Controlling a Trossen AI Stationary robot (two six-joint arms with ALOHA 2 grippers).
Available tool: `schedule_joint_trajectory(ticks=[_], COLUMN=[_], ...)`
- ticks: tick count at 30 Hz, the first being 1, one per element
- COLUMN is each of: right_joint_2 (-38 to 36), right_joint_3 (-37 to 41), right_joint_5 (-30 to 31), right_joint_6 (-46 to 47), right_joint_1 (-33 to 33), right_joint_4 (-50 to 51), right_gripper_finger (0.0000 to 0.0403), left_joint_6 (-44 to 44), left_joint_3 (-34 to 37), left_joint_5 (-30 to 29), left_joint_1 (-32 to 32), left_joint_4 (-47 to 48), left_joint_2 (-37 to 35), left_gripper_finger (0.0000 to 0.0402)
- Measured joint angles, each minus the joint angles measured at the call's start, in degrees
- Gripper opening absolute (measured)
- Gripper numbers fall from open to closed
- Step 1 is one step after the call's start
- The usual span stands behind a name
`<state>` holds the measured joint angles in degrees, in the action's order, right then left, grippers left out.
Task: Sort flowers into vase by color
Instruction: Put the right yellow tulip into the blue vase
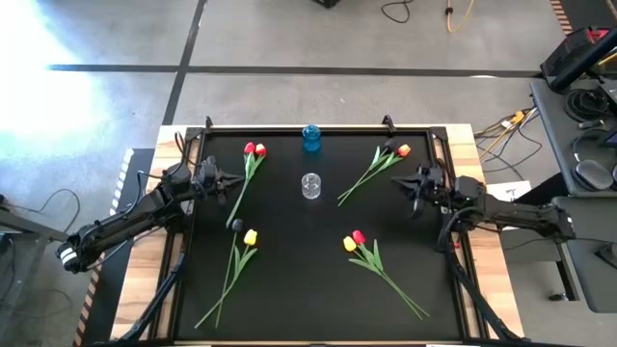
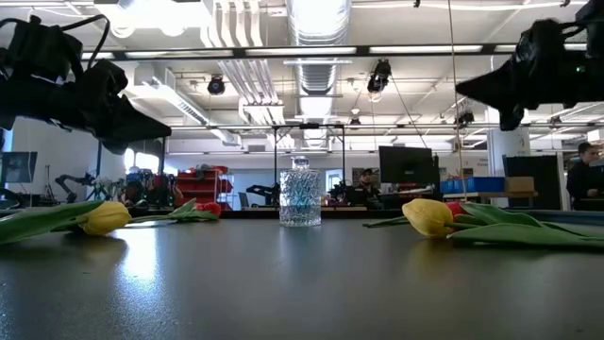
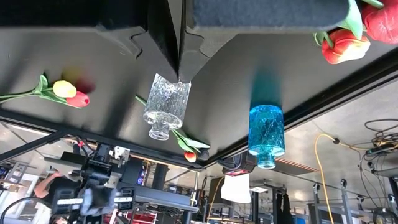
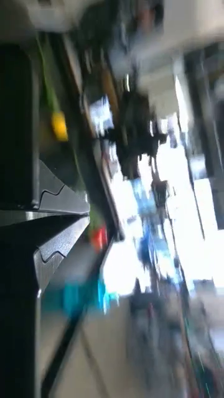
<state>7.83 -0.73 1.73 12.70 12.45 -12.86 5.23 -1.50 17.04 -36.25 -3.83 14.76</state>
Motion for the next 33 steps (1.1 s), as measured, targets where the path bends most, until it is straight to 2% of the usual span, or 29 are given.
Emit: schedule_joint_trajectory(ticks=[1,3,7,11,16,19,24,28,33], right_joint_2=[0.7,2.89,9.07,16.57,27.66,35.25,50.3,62.73,76.69], right_joint_3=[0.0,0.0,0.0,-0.17,-4.75,-10.41,-23.67,-35.1,-47.64], right_joint_5=[-2.64,-4.03,-0.04,3.42,10.1,13.57,14.83,13.82,9.31], right_joint_6=[0.94,1.91,1.33,7.64,16.01,20.86,32.1,38.52,44.95], right_joint_1=[-0.34,-1.77,-6.76,-13.27,-23.16,-28.48,-33.87,-36.31,-36.42], right_joint_4=[0.01,1.97,8.23,9.02,9.9,12.59,27.87,36.73,42.72], right_gripper_finger=[0.0009,0.0009,0.0009,0.0013,0.0039,0.0065,0.0115,0.0153,0.0194], left_joint_6=[0.0,0.0,0.0,0.0,-0.01,0.0,0.0,0.0,-0.02], left_joint_3=[0.0,0.0,0.0,0.0,0.01,0.0,0.0,0.01,0.02], left_joint_5=[0.0,0.0,0.0,0.0,-0.01,0.0,0.0,0.0,0.0], left_joint_1=[0.02,0.02,0.0,0.0,0.01,0.02,0.02,0.0,0.0], left_joint_4=[0.02,0.0,0.0,0.01,0.01,0.02,0.02,0.02,0.02], left_joint_2=[0.0,0.0,0.0,0.0,0.0,0.0,0.0,0.0,0.0], left_gripper_finger=[0.0,0.0,0.0,0.0,0.0,0.0,0.0,0.0,0.0])
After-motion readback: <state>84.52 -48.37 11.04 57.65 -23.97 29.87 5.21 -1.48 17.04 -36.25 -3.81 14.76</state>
